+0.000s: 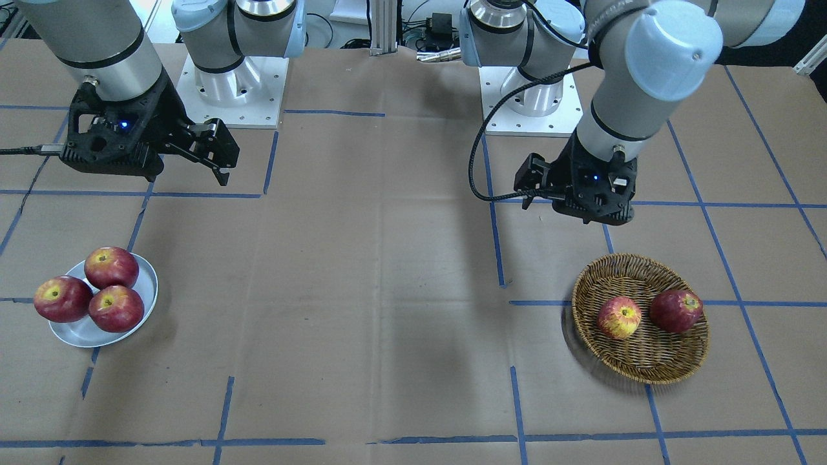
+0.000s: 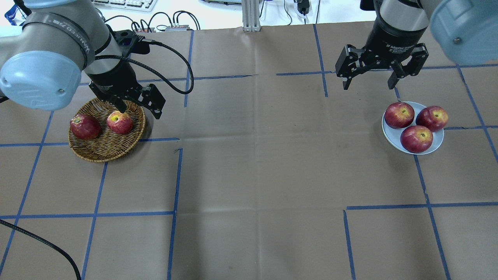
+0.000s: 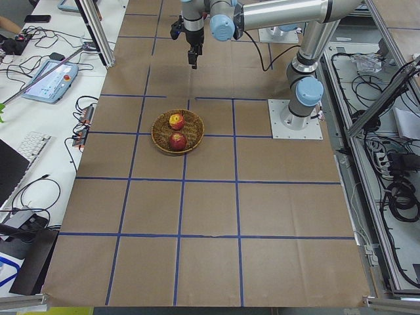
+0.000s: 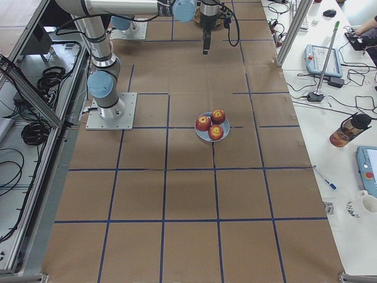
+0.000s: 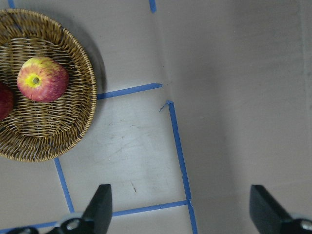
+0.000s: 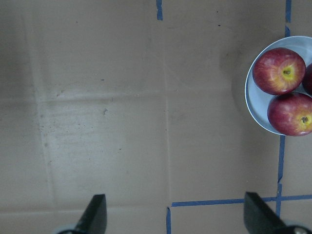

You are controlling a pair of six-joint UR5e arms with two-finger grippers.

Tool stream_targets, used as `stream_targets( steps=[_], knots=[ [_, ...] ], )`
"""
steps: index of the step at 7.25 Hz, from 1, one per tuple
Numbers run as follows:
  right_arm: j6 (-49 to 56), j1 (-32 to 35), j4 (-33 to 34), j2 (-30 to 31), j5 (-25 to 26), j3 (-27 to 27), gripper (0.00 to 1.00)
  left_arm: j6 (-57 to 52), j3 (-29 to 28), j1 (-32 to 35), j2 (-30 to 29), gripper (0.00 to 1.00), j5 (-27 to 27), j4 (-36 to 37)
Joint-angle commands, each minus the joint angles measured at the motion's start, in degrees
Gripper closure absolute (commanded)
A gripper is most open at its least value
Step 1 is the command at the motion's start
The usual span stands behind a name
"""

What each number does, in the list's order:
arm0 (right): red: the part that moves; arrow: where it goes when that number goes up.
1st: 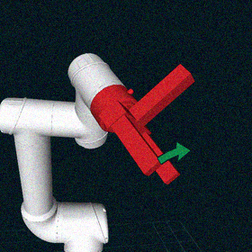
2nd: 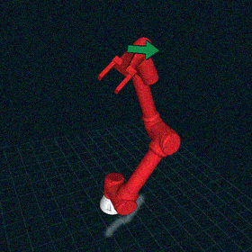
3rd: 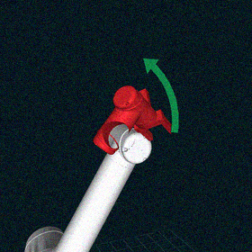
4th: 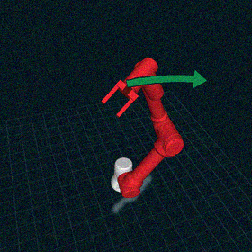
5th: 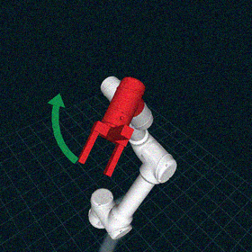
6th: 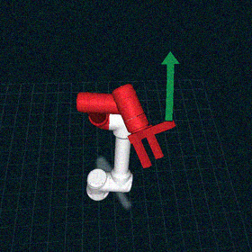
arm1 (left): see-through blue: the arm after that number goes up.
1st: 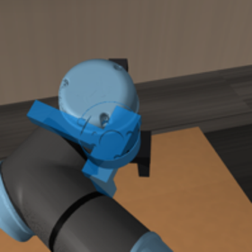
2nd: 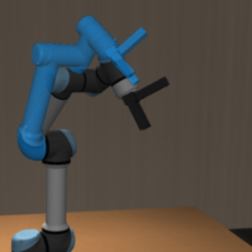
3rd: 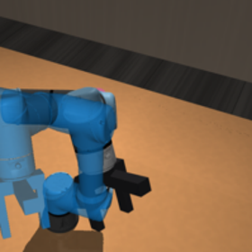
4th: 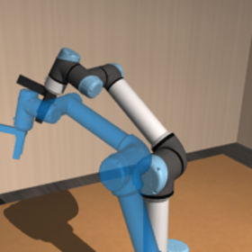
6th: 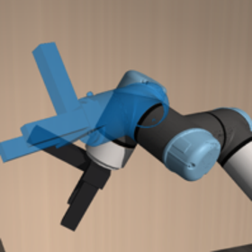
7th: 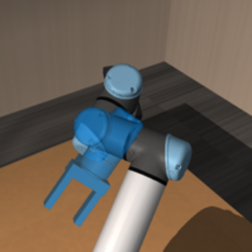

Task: Transfer apple from basket to plate
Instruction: 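Descend the left gripper and close it on the yellow-red apple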

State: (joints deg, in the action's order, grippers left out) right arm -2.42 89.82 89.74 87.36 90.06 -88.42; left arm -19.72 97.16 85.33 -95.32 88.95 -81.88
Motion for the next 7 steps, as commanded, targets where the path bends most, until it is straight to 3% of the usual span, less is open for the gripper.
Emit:
stream_targets(
  steps=[1,3,5,7],
  knots=[
    [-0.04,0.00,0.00,0.00,0.02,0.00,0.00,-12.56,1.97,-6.73,-5.81,0.00,-0.44,8.43],
    [-0.21,0.09,0.00,0.00,-0.15,0.00,0.00,-16.47,3.82,-12.96,-10.83,0.00,-0.27,11.92],
    [0.05,0.00,0.00,0.00,0.11,0.00,0.00,-18.25,3.56,-13.70,-15.40,0.00,-0.62,19.27],
    [0.05,0.00,0.00,0.00,0.02,-0.09,0.00,-18.25,2.51,-13.79,-18.32,0.00,-0.62,20.27]
  ],
)
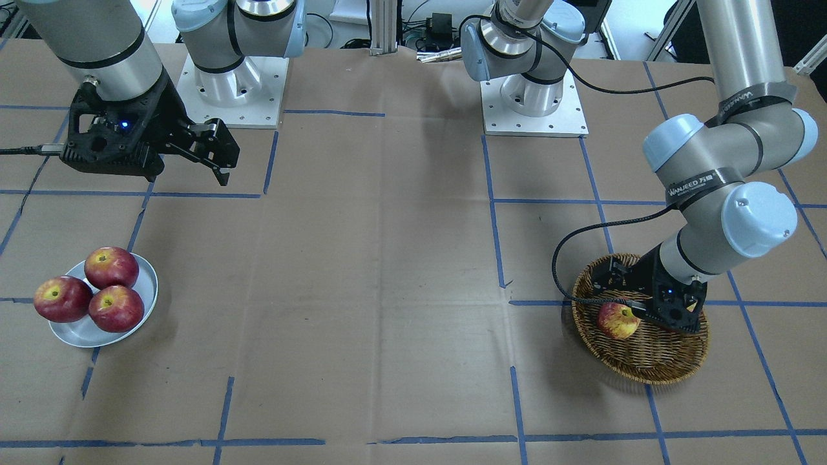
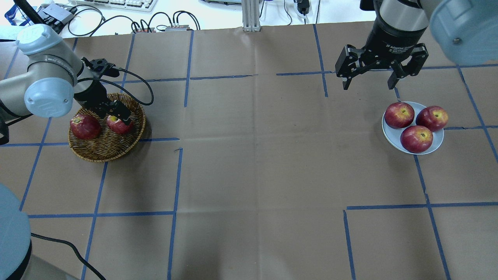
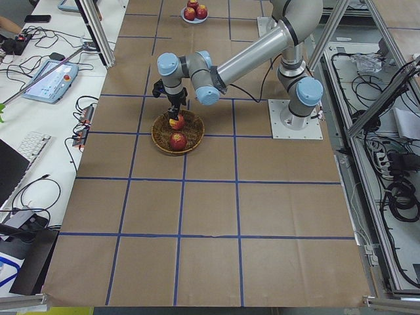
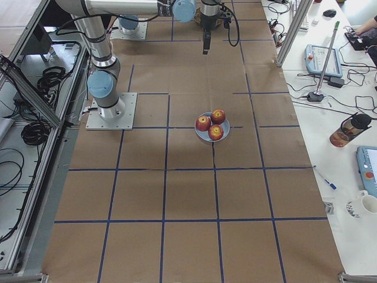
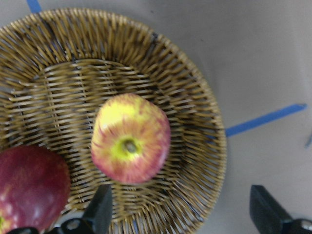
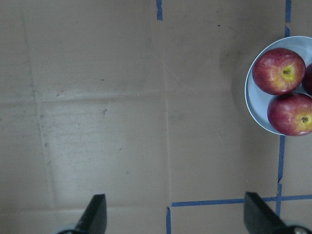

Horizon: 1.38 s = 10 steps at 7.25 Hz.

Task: Transfer apple from basket to plate
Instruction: 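Descend the left gripper and close it on the yellow-red apple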

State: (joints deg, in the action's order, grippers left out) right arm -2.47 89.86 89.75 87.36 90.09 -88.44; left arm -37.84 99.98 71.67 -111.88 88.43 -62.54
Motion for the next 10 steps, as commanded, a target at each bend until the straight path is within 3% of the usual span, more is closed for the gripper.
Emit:
stream_targets(
  steps=[1,3,5,7,10],
  knots=[
    [-0.07,0.05,-0.01,0.00,0.09,-0.15,0.00,-0.21,-0.58,-0.12,-2.03,0.00,-0.10,1.02],
    [0.01,-0.03,-0.01,0.00,0.09,-0.06,0.00,-0.30,-0.49,-0.30,-4.47,0.01,-0.10,5.65],
    [0.01,0.05,-0.01,0.00,0.18,-0.15,0.00,-0.30,0.12,-0.30,-5.19,0.02,-0.27,5.85],
    [-0.08,0.05,-0.01,0.00,0.09,-0.15,0.00,-0.13,0.56,-0.30,-5.10,0.29,-0.01,5.85],
    [-0.08,0.05,-0.01,0.00,0.18,-0.15,0.00,1.35,-0.57,0.14,-3.10,0.37,0.78,4.46]
  ],
)
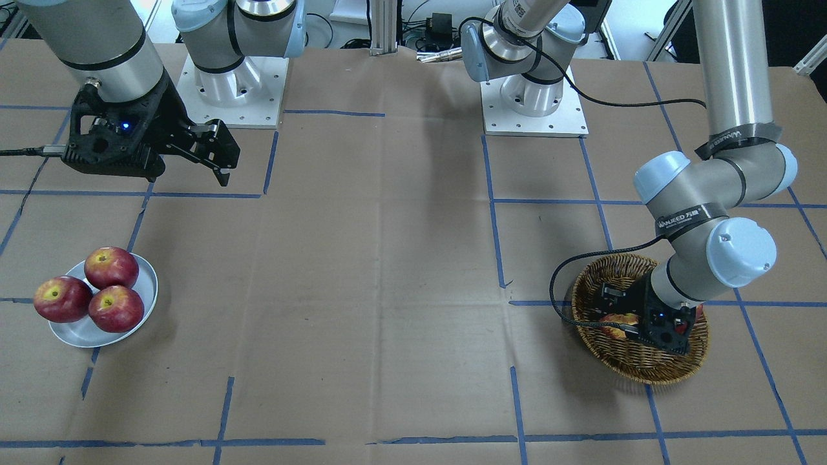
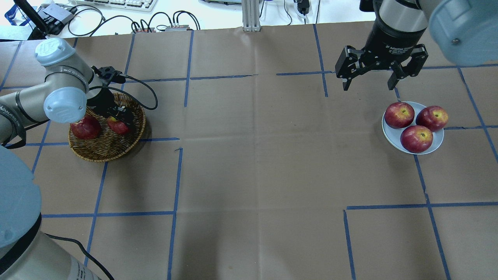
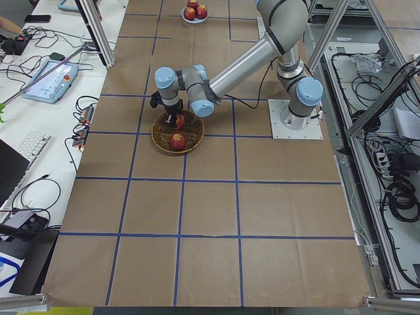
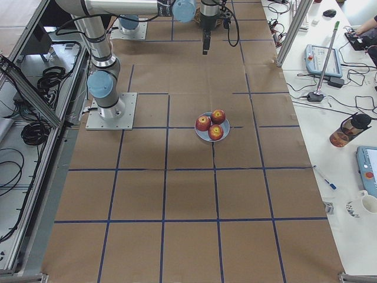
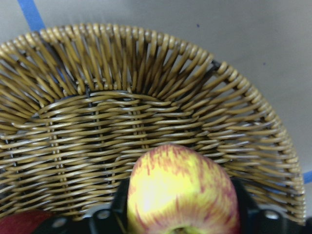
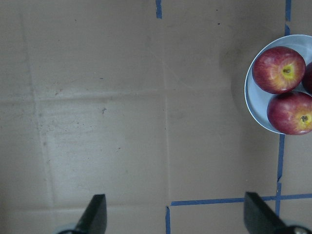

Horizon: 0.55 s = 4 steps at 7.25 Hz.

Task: Transfer apple from basket to plate
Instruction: 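Lift the apple with the left gripper and carry it toward the table center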

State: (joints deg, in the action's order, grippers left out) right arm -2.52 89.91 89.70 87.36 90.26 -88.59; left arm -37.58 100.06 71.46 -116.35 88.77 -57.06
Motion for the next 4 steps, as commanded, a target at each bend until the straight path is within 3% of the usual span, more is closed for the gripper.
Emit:
stream_targets(
  steps=[1,2,4],
  knots=[
    [-0.03,0.00,-0.05,0.00,0.01,0.00,0.00,5.45,-0.65,1.39,3.21,0.37,0.35,-2.95],
    [-0.03,0.00,-0.05,0.00,0.01,0.00,0.00,13.50,-0.74,3.75,5.93,0.36,-0.35,-6.01],
    [-0.11,0.09,-0.05,0.00,-0.08,0.00,0.00,32.63,-0.74,16.27,9.37,0.35,-0.09,-7.80]
  ],
)
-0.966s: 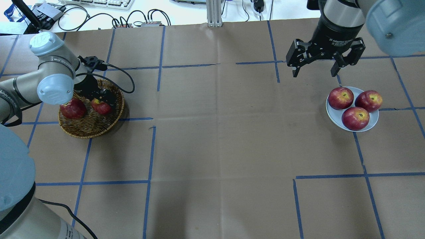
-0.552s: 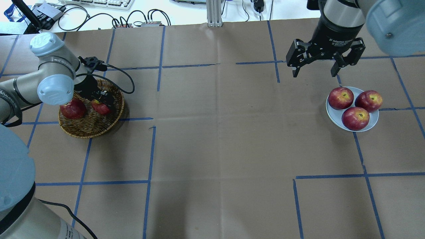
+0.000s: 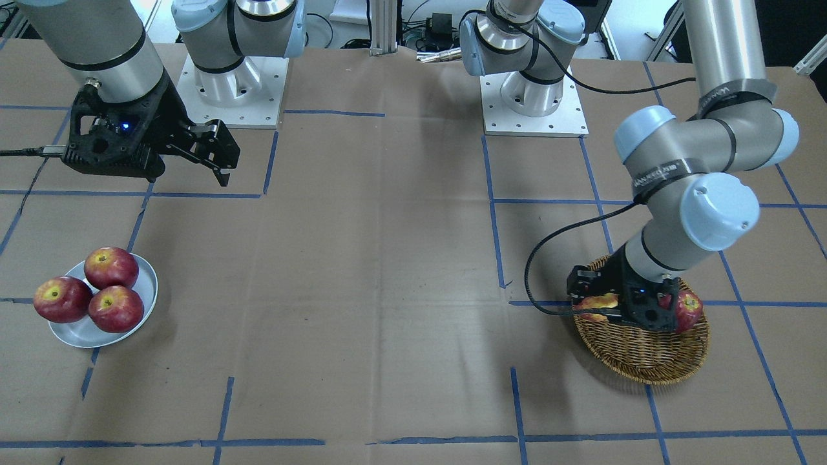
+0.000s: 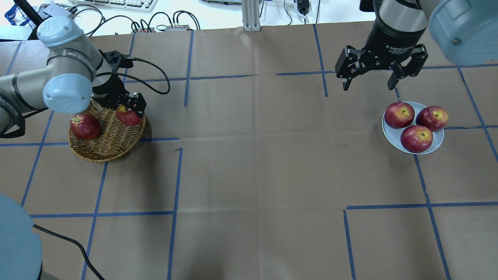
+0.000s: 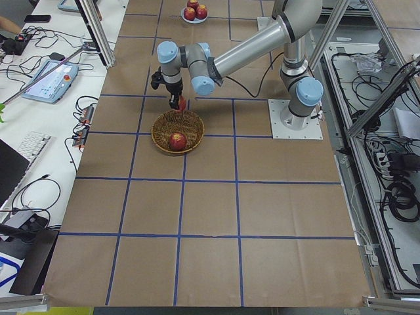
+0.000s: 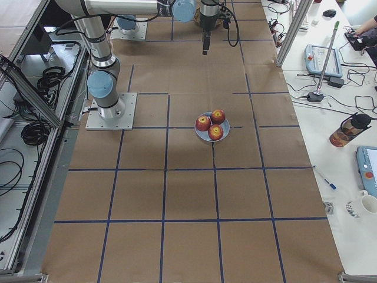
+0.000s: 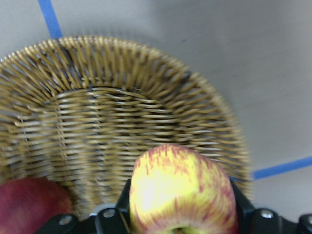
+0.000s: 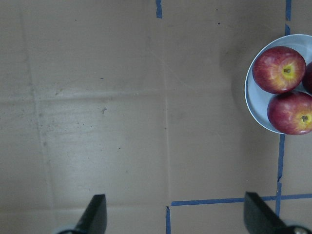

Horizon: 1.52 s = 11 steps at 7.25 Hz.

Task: Transfer apple from basket to plate
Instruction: 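Lift the apple with the left gripper and carry it toward the table center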

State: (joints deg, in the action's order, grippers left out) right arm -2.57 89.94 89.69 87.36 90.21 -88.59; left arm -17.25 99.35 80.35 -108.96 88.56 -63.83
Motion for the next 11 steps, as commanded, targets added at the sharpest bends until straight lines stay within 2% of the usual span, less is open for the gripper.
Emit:
stream_targets(
  steps=[1,2,5,6,8,11],
  knots=[
    [-0.07,0.06,0.05,0.00,-0.03,0.00,0.00,22.85,-0.12,14.76,1.39,0.35,0.21,-0.86],
    [0.02,0.06,-0.04,0.00,0.06,0.00,0.00,31.49,-0.38,20.41,-0.10,0.35,0.04,-0.08],
    [0.02,-0.02,0.05,0.00,0.06,0.00,0.00,38.32,-6.43,29.48,-9.31,0.35,-0.32,0.98],
    [0.11,-0.02,0.05,0.00,0.06,0.00,0.00,40.43,-7.75,31.60,-12.30,0.35,-0.14,3.68],
    [0.02,-0.02,0.05,0.00,-0.03,0.00,0.00,40.63,-8.38,31.89,-13.64,0.33,-0.49,6.51],
    [0.11,-0.02,0.05,0.00,-0.03,0.00,0.00,40.36,-9.00,31.89,-14.70,0.33,-0.93,6.78]
  ],
)
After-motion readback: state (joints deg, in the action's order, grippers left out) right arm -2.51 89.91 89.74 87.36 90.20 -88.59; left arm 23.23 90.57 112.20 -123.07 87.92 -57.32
